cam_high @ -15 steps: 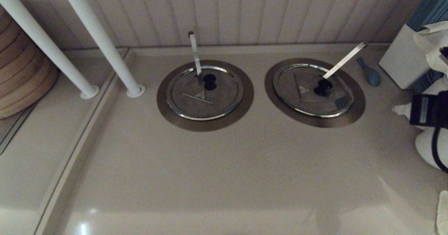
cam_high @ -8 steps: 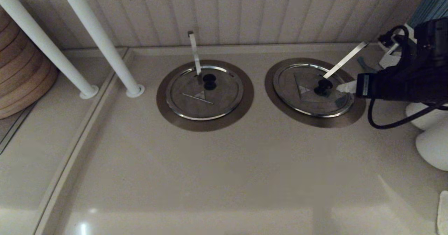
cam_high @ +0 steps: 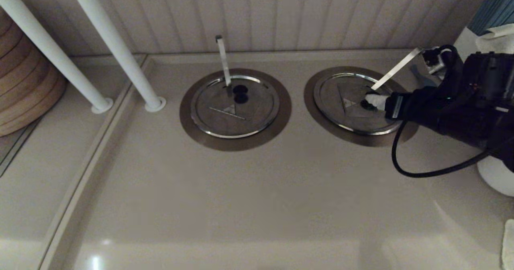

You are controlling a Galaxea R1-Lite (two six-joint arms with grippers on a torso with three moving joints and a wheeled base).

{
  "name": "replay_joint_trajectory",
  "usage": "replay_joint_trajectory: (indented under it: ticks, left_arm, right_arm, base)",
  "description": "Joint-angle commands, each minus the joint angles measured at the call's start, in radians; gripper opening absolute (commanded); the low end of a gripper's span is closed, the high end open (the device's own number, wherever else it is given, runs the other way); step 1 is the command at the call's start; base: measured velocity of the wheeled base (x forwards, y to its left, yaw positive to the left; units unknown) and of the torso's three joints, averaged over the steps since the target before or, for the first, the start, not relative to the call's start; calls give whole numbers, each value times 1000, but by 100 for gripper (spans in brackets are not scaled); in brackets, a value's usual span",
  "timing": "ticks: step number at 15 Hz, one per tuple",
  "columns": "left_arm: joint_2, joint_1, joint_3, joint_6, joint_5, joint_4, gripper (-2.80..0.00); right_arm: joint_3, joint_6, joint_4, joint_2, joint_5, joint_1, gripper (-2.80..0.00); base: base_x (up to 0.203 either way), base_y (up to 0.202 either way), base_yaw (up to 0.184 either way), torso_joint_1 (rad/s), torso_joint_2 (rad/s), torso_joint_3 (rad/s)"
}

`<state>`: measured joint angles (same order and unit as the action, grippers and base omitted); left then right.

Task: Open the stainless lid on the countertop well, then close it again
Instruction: Open the lid

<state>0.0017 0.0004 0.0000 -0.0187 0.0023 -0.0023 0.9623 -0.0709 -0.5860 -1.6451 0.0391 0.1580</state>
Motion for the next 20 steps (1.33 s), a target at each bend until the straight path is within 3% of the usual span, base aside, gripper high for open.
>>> replay_joint_trajectory:
  ticks: [1, 8, 20]
  left_arm:
    - [0, 1, 0, 0, 1, -1, -280]
    - [0, 1, 0, 0, 1, -1, -280]
    - [0, 1, 0, 0, -1, -1, -280]
  right_arm:
    - [-50, 48, -102, -8, 62, 9, 0]
    - [-10, 71, -285, -224, 121, -57, 0]
    - [96, 7, -322, -342, 113, -81, 0]
  base:
    - [0, 0, 0, 0, 0, 0]
    - [0, 0, 0, 0, 0, 0]
    - [0, 0, 0, 0, 0, 0]
